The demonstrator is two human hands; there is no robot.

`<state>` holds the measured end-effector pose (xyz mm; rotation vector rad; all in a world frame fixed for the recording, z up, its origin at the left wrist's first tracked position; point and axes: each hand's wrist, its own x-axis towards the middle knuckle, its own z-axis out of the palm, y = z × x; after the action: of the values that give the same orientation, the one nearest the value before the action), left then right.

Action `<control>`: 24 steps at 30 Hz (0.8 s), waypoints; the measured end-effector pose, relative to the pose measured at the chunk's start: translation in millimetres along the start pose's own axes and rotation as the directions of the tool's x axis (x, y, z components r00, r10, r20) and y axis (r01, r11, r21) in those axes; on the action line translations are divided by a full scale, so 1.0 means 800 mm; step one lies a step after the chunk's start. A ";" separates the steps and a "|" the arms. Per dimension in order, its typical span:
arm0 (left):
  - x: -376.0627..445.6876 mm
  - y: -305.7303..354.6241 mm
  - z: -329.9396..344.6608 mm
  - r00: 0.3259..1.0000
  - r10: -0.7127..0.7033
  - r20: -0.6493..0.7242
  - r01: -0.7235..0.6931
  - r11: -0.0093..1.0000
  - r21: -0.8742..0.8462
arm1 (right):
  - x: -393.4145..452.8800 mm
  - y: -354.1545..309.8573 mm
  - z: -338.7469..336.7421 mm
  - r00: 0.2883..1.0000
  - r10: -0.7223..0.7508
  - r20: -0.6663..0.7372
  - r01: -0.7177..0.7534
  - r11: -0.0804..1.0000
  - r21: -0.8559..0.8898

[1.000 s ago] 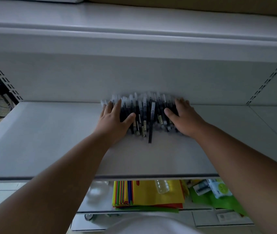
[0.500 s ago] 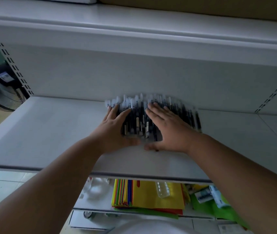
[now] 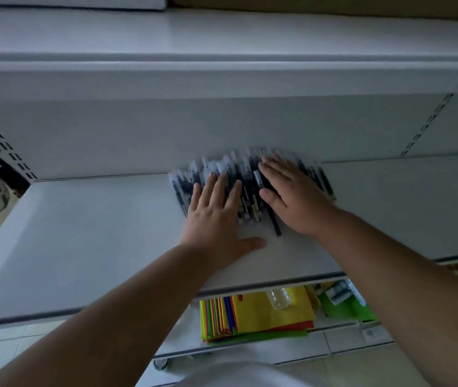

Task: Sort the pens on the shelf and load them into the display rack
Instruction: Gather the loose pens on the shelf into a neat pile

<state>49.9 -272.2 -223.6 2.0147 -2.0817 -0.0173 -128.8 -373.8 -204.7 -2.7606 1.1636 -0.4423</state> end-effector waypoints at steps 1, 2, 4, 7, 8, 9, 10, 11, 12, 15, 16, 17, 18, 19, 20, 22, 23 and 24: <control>0.001 0.001 0.000 1.000 0.000 0.005 0.000 1.000 0.001 | -0.009 0.000 0.002 0.999 0.024 -0.025 -0.023 1.000 0.020; 0.003 0.001 0.001 1.000 0.002 0.006 -0.002 1.000 -0.005 | -0.017 0.000 0.004 0.997 0.048 -0.059 -0.046 0.998 0.038; 0.006 0.000 0.001 1.000 0.006 -0.002 -0.006 1.000 -0.024 | -0.034 -0.001 0.006 0.982 0.099 -0.161 -0.089 0.994 0.067; 0.005 -0.004 -0.001 1.000 -0.018 -0.019 0.017 0.998 -0.060 | -0.053 -0.007 0.004 0.938 0.127 -0.323 -0.116 0.992 0.053; 0.004 -0.006 -0.002 0.999 -0.028 -0.018 0.027 0.998 -0.065 | -0.059 -0.011 0.003 0.934 0.124 -0.335 -0.111 0.992 0.057; 0.004 -0.008 -0.003 0.999 -0.037 -0.015 0.036 0.997 -0.068 | -0.063 -0.016 0.002 0.942 0.121 -0.313 -0.106 0.992 0.065; 0.004 -0.009 -0.004 0.999 -0.047 -0.013 0.046 0.996 -0.073 | -0.066 -0.022 0.002 0.958 0.122 -0.261 -0.107 0.992 0.071; 0.005 -0.010 -0.004 0.998 -0.057 -0.012 0.056 0.995 -0.080 | -0.067 -0.028 0.001 0.973 0.128 -0.193 -0.117 0.991 0.069; 0.005 -0.010 -0.004 0.998 -0.065 -0.016 0.063 0.994 -0.085 | -0.067 -0.033 0.002 0.982 0.142 -0.125 -0.136 0.989 0.058; 0.008 -0.009 -0.005 0.996 -0.078 -0.035 0.075 0.992 -0.098 | -0.060 -0.043 0.000 0.980 0.199 -0.014 -0.199 0.980 0.014; 0.008 -0.010 -0.005 0.996 -0.082 -0.036 0.077 0.991 -0.111 | -0.057 -0.045 0.000 0.978 0.209 -0.010 -0.209 0.978 0.012; 0.007 -0.012 -0.006 0.996 -0.086 -0.040 0.080 0.989 -0.125 | -0.055 -0.047 0.000 0.976 0.217 -0.015 -0.216 0.976 0.011; 0.005 -0.014 -0.007 0.994 -0.094 -0.051 0.086 0.987 -0.134 | -0.053 -0.049 0.000 0.975 0.221 -0.026 -0.221 0.975 0.010; 0.001 -0.018 -0.008 0.992 -0.107 -0.067 0.097 0.986 -0.139 | -0.050 -0.050 0.000 0.974 0.222 -0.044 -0.222 0.975 0.010; -0.003 -0.023 -0.010 0.988 -0.124 -0.088 0.111 0.984 -0.138 | -0.047 -0.051 -0.001 0.973 0.221 -0.070 -0.221 0.975 0.014; -0.012 -0.035 -0.015 0.980 -0.165 -0.115 0.151 0.981 -0.123 | -0.033 -0.052 -0.004 0.966 0.227 -0.123 -0.227 0.974 0.013; -0.016 -0.042 -0.018 0.974 -0.197 -0.108 0.184 0.976 -0.118 | -0.023 -0.051 -0.005 0.961 0.236 -0.143 -0.237 0.971 0.010; -0.019 -0.050 -0.021 0.968 -0.238 -0.081 0.228 0.967 -0.114 | -0.013 -0.050 -0.006 0.957 0.245 -0.159 -0.246 0.969 0.011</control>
<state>92.7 -256.5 -217.2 2.1409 -1.7407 -0.0693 -110.1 -338.4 -193.9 -2.5785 1.5248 -0.6374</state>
